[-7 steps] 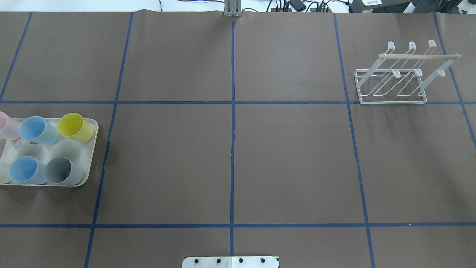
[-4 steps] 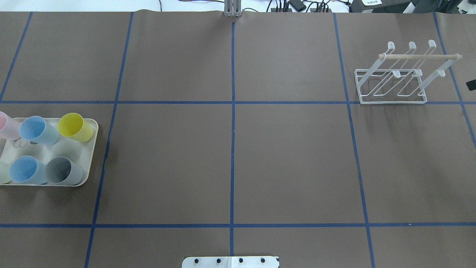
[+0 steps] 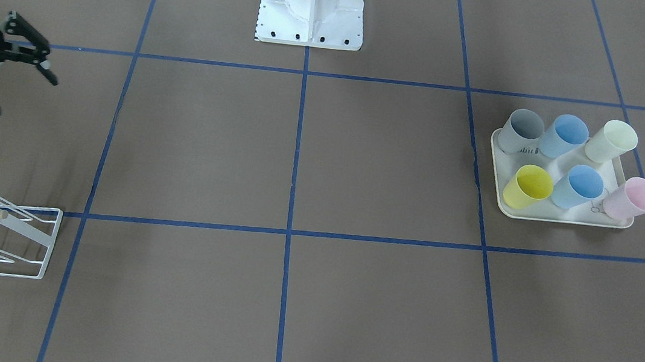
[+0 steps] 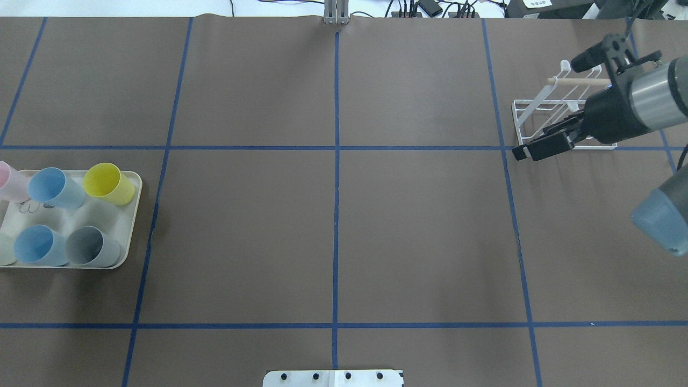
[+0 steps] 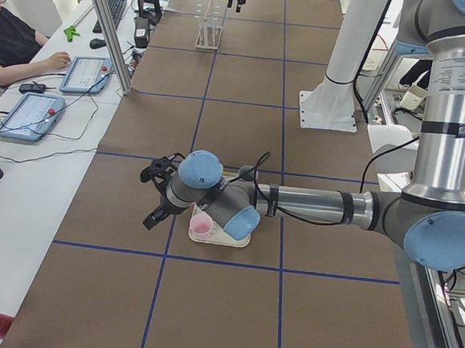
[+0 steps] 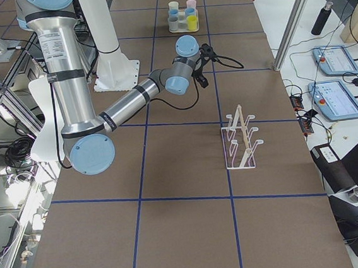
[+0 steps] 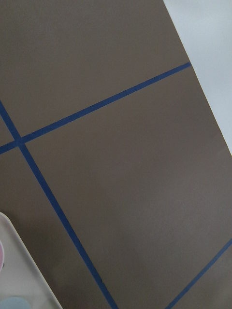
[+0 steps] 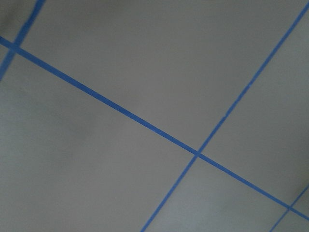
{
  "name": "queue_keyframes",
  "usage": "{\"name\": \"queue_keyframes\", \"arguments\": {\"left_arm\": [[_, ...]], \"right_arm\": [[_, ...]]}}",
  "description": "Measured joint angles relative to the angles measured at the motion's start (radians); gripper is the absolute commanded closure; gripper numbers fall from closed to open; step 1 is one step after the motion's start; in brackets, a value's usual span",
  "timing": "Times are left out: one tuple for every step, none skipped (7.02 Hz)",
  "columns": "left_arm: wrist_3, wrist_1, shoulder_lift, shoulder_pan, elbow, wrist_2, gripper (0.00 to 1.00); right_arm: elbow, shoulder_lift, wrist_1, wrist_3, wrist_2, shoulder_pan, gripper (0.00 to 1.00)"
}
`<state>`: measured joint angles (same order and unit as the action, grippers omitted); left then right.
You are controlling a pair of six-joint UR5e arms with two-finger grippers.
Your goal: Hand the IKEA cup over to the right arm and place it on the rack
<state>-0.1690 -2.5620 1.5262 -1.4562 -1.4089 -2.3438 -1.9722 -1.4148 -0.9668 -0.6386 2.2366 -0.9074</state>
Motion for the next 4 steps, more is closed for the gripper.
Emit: {"name": "queue_keyframes", "arguments": {"left_arm": [[-0.106, -0.114, -0.002, 0.04, 0.056, 0.012, 0.0], [-0.195, -0.191, -0.002, 0.081, 0.088, 0.039, 0.0], [-0.244, -0.228, -0.004, 0.116, 0.104, 0.063, 0.0], [-0.263, -0.242, -0.009, 0.142, 0.111, 0.074, 0.0]], "right_arm": [[0.01, 0.032, 0.053, -0.043, -0.078, 0.063, 0.04], [0.029, 0.077, 0.103, -0.061, -0.151, 0.12, 0.04], [0.057, 0.124, 0.153, -0.067, -0.205, 0.166, 0.02], [0.082, 0.16, 0.195, -0.066, -0.251, 0.2, 0.02]]}}
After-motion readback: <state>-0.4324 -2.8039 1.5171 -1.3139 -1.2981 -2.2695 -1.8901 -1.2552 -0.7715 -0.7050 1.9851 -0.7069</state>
